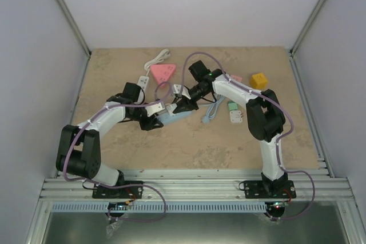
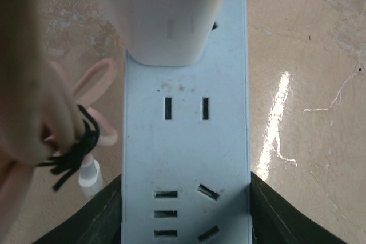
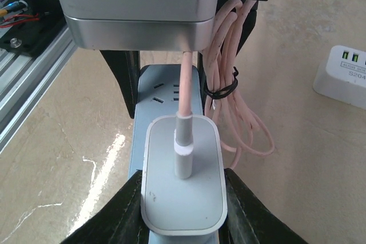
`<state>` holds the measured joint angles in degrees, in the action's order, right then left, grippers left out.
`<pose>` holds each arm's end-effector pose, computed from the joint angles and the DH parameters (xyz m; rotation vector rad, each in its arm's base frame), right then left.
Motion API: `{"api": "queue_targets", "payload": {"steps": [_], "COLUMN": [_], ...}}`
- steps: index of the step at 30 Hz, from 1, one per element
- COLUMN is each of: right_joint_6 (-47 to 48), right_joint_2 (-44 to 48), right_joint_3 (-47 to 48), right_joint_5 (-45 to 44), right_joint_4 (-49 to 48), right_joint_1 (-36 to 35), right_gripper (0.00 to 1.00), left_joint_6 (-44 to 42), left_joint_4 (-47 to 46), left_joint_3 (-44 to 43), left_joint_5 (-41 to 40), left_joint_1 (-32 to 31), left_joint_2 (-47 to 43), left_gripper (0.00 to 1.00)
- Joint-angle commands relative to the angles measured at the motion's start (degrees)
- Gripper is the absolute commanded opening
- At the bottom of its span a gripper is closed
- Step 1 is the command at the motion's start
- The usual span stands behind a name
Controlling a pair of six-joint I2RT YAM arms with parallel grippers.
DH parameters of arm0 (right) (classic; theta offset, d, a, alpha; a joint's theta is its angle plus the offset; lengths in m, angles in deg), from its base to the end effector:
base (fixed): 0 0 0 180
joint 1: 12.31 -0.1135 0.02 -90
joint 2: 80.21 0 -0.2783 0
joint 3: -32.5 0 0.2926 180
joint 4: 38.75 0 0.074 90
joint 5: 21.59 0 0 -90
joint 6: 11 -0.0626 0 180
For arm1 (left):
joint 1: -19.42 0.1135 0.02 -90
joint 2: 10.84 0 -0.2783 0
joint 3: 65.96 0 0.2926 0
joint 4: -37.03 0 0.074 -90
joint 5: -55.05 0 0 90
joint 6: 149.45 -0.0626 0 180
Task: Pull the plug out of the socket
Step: Remove the plug from the socket.
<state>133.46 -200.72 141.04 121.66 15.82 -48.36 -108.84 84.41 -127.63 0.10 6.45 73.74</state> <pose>0.3682 0.3300 0.1903 -1.8676 1.5018 1.1004 0.2896 -0.1036 0.1587 1.4461 2.1183 -0.6292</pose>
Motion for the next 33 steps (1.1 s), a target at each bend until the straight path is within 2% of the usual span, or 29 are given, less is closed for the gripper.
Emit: {"api": "queue_targets", "payload": {"steps": [1,14,26,33], "right_joint_6": [0.96,-5.56,-2.81,-3.52], "right_joint_2": [-0.34,0.16,-3.27,-4.97], "right_joint_3": [0.84,0.98,5.61,6.75], "right_joint_5": [3.75,-5.78,-0.16,0.41], "right_joint_4": [1.36,-3.56,3.97,5.04], "right_joint_1": [0.41,-3.35,-3.39,-2.83], "right_gripper": [0.01,0.01,0.01,0.01], "left_joint_6": [-0.26,-0.37,-0.41,0.99], "left_joint_4": [-1.98,-1.96,-2.60,-5.41], "left_joint_3": [-0.55,-0.58,-0.12,1.21], "left_joint_5": [3.67,3.78,3.25,1.69], "left_joint_1": [0.26,0.32,0.32,0.32], "left_joint_2": [-1.09,-0.82,-1.06,-2.36], "left_gripper": [0.00,0.00,0.00,0.00]}}
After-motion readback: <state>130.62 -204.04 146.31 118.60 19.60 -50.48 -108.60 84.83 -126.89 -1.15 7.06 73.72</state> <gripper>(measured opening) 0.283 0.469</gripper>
